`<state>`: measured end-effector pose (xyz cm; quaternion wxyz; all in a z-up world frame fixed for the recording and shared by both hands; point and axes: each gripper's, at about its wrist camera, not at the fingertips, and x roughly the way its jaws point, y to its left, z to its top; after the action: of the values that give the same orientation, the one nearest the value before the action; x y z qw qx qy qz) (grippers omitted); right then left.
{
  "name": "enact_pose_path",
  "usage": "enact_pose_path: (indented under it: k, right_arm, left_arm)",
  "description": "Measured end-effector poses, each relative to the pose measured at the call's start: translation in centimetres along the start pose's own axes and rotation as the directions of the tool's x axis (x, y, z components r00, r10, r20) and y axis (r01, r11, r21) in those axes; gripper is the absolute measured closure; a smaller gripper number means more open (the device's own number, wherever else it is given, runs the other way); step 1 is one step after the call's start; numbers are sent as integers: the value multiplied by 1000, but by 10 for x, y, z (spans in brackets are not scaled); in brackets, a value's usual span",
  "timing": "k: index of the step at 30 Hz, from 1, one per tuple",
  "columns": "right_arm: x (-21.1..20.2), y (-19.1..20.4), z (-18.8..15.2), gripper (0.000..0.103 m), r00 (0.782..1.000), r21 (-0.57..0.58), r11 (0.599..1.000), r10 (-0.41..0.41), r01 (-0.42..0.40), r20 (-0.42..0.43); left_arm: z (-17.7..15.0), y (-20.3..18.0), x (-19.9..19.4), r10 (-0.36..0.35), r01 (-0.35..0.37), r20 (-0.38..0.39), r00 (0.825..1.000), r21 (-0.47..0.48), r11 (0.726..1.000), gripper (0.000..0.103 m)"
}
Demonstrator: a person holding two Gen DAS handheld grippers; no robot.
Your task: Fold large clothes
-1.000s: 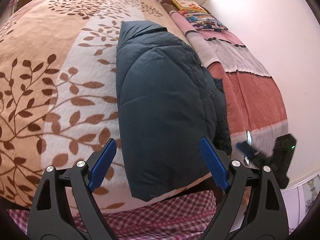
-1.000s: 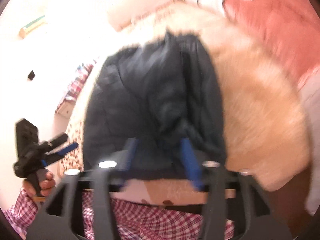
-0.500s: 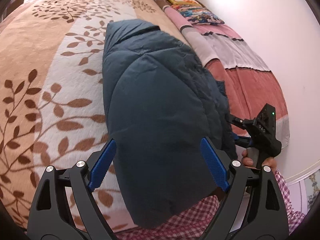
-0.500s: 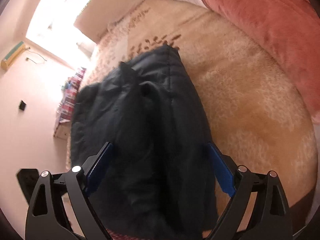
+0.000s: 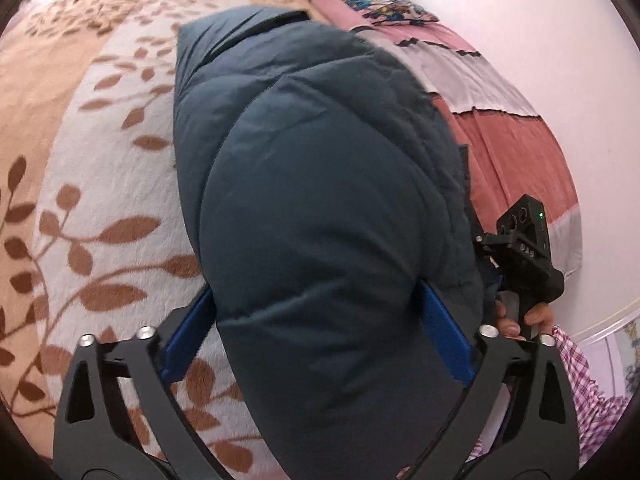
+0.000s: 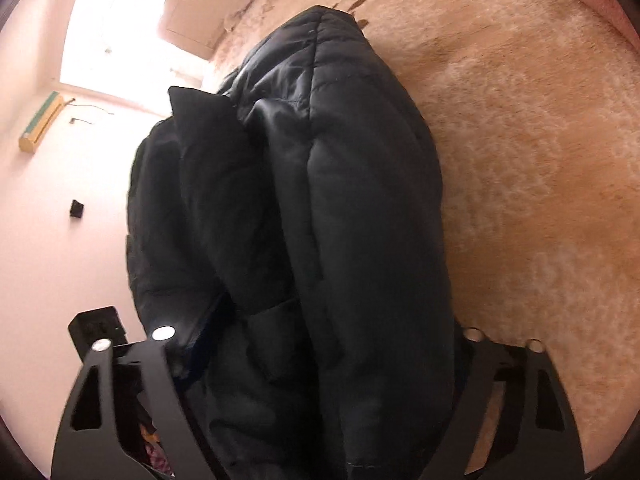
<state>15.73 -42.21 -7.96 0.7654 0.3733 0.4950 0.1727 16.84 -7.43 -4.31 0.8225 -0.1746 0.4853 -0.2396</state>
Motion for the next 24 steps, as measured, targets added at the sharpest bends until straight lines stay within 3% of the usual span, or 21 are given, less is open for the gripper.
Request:
enact_pose_path:
  k: [3,7,12,17,24]
  right_arm:
    - [-5,5,-4,46,999,-16,1000,14,-14,41]
    - [-1,35,-6,56,997,-98,995,-3,11,80]
    - [44,79,2,58,998,-165,986,7,4,66]
    - [91,120,-1,58,998,-218,975,-27,40,61]
    - [109,134,-6,52,994,-221,970,-94,104,52]
  left_arm:
    - [2,-5,-13,-8,6,48,999,58,998,28]
    - [16,6,-32,38,-47,111,993,81,996,31]
    - [40,49,-67,111,-121,176,978,43,992,31]
    - [55,98,-89,181,-184,192,965,1,983,31]
    - [45,124,-88,173,-172,207,963,-21,985,26]
